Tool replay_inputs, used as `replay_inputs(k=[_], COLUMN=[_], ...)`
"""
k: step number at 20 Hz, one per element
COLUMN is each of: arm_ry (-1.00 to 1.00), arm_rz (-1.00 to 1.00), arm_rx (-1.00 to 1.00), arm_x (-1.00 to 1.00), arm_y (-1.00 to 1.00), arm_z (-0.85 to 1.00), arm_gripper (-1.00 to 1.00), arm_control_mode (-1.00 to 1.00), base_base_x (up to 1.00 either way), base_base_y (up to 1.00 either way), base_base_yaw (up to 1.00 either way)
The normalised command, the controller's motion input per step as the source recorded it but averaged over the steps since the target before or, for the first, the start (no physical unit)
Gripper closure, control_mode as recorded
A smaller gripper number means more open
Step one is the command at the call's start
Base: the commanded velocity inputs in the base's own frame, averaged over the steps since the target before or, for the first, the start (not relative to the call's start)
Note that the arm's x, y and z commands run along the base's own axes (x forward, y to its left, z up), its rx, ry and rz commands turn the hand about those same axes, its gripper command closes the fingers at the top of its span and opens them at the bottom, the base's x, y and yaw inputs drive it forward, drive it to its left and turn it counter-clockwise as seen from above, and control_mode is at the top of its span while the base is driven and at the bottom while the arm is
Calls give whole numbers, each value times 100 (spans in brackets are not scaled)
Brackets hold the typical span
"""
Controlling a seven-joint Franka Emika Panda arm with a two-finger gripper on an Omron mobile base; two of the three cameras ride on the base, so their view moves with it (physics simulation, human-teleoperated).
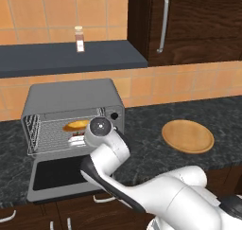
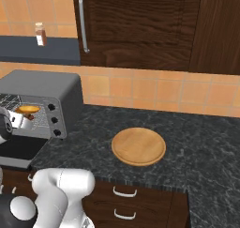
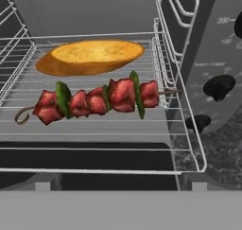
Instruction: Pick up the kebab skewer and baguette bread, and place them inside the toaster oven. Close the toaster oven door and start by setting the timer.
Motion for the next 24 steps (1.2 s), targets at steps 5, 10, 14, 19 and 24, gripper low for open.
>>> replay_inputs(k=[5,10,14,19,24], arm_ry=[-1,-4,-2,-4,-9], arm_rz=[0,0,0,0,0], arm_rx=[0,0,0,0,0], arm_x=[7,18,18,20,27], arm_y=[11,9,1,1,11], arm_z=[-18,-15,-6,-11,-17], arm_gripper=[-100,-100,-100,-100,-100], arm_control_mode=[-100,-100,-100,-100,-100], base_base_x=[0,0,0,0,0], base_base_y=[0,0,0,0,0], base_base_yaw=[0,0,0,0,0])
